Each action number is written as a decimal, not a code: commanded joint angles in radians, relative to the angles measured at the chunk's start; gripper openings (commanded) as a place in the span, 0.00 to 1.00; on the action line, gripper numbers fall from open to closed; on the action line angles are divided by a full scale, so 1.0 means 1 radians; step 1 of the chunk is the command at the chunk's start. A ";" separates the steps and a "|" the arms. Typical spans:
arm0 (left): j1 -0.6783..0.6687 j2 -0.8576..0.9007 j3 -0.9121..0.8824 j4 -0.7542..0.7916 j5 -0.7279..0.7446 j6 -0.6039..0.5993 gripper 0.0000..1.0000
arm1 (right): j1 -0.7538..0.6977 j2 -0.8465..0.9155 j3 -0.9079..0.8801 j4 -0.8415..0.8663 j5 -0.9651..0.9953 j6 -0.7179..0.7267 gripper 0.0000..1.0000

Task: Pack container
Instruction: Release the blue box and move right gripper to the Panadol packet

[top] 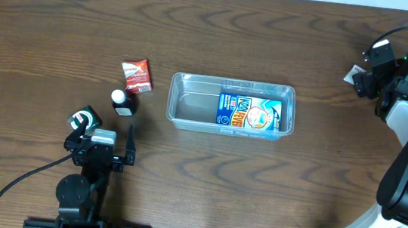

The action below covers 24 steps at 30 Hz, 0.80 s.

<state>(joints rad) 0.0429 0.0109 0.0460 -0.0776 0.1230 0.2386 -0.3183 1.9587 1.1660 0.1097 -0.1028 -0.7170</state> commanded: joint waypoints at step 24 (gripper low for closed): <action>-0.003 -0.007 -0.026 -0.014 -0.001 -0.005 0.98 | -0.035 0.085 0.013 0.011 -0.012 0.005 0.77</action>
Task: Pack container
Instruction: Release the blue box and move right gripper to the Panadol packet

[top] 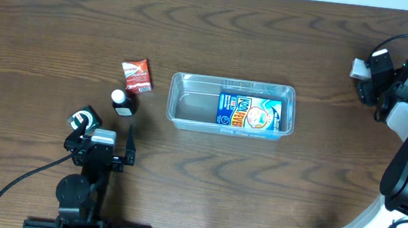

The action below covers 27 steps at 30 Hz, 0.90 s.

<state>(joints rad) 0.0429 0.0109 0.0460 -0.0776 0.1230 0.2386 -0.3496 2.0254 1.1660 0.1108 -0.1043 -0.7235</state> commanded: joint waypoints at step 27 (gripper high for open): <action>-0.003 -0.007 -0.026 -0.014 -0.001 -0.005 0.98 | 0.010 -0.344 0.017 -0.385 -0.425 1.040 0.99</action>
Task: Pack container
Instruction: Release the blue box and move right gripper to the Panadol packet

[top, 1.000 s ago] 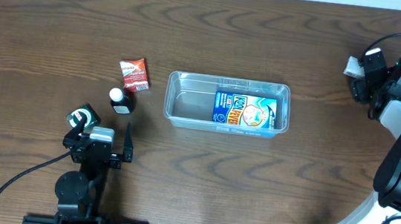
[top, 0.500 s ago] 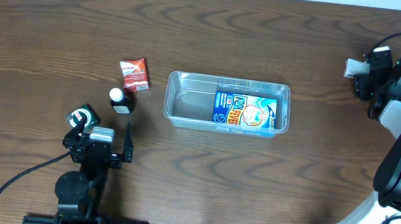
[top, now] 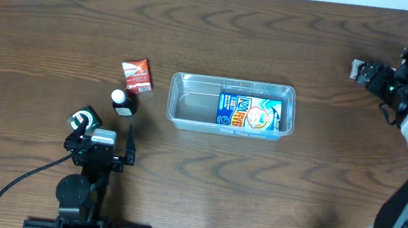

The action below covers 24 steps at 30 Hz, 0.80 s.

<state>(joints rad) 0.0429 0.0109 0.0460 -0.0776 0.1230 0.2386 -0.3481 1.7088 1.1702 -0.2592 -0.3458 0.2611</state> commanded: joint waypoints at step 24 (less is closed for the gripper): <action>-0.003 -0.007 -0.026 -0.014 -0.001 -0.005 0.98 | 0.031 0.121 0.656 -0.694 0.261 0.215 0.99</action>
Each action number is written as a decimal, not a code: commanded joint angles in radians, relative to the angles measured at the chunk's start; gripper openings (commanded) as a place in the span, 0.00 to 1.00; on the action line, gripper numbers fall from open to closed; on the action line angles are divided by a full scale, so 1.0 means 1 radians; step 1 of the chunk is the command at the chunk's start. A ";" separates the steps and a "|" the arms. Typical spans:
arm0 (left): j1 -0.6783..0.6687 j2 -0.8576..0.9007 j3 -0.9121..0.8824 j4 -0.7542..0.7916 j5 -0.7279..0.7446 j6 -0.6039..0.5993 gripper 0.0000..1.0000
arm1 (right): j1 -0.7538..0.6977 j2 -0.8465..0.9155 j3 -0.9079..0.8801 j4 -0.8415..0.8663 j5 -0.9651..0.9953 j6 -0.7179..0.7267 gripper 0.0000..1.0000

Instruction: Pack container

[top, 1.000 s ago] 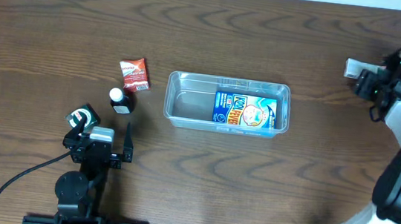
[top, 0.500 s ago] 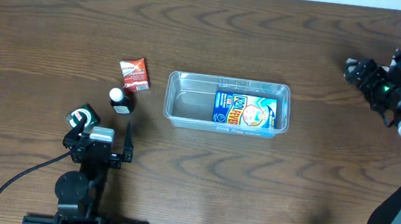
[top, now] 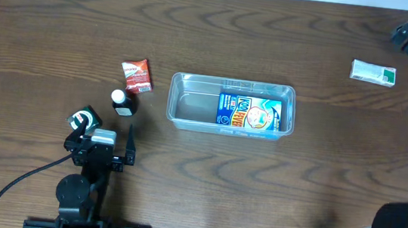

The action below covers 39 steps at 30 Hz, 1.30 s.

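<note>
A clear plastic container (top: 190,101) sits mid-table with a blue printed packet (top: 254,112) lying in its right half. Left of it lie a red snack packet (top: 137,76) and a small dark bottle with a white cap (top: 122,102). A white-and-green box (top: 373,72) lies flat on the table at the far right, touching nothing. My right gripper is up at the top right corner, apart from the box and holding nothing. My left gripper (top: 131,144) rests low on the left, below the bottle; its jaws cannot be made out.
The right arm's links run along the right edge of the frame. The left arm's base and cable lie at the bottom left. Dark wood tabletop (top: 195,197) surrounds the container.
The white-and-green box, held at my right gripper's tip before, now lies alone on the table. The right gripper has moved up and right, away from it. The left arm is unchanged.
My right gripper stood at the far right over a small white box, then had it at its tip a little higher, then the arm had drawn right with the box still at the tip. Now the box lies free on the table and the gripper is clear of it.
</note>
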<state>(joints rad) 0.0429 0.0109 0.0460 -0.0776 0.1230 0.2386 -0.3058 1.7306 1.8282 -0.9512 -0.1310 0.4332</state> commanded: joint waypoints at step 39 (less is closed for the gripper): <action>-0.003 -0.007 -0.026 -0.014 -0.001 -0.005 0.98 | -0.027 0.616 -0.003 0.348 0.029 0.246 0.99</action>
<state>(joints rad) 0.0429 0.0109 0.0460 -0.0776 0.1230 0.2386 -0.3424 2.3074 1.8194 -0.6136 -0.0792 0.6735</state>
